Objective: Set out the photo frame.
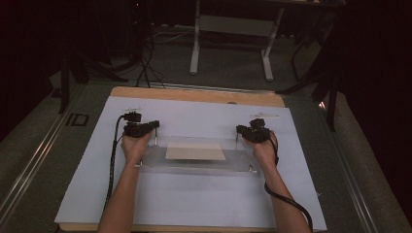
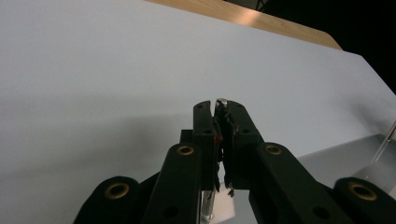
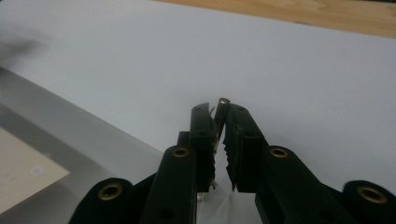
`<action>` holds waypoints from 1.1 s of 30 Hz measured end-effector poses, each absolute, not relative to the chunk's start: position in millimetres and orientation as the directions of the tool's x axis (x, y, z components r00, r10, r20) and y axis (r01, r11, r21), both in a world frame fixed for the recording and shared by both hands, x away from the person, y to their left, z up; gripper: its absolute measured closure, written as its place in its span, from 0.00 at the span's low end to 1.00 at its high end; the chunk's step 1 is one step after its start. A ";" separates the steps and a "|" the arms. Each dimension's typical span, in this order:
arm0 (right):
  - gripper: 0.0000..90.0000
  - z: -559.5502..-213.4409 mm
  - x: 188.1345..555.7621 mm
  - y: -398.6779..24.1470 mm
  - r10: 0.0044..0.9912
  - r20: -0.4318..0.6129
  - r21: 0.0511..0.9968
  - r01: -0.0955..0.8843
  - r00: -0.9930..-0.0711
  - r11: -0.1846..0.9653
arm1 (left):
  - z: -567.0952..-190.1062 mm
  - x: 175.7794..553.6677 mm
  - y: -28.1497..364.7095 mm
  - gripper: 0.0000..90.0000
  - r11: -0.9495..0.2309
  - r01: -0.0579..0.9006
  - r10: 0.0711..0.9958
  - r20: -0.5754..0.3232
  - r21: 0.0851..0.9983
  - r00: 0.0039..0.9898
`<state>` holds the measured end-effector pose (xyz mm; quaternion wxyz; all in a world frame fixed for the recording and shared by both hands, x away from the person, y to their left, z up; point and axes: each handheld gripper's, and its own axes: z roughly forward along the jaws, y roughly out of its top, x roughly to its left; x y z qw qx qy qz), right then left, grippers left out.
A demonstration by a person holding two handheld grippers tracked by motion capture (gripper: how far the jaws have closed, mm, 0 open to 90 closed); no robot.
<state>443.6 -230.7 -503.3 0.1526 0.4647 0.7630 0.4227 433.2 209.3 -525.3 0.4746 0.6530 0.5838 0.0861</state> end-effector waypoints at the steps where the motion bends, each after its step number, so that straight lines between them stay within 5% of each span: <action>1: 0.90 -502.2 441.7 -232.6 0.836 0.157 0.792 0.573 -0.526 0.211 | -525.4 433.3 209.2 0.94 0.133 0.681 0.844 -0.442 0.720 0.303; 33: 0.83 -496.8 378.8 -265.0 0.780 0.071 0.836 0.463 -0.622 0.293 | -525.5 434.9 208.9 0.94 0.135 0.686 0.842 -0.448 0.715 0.300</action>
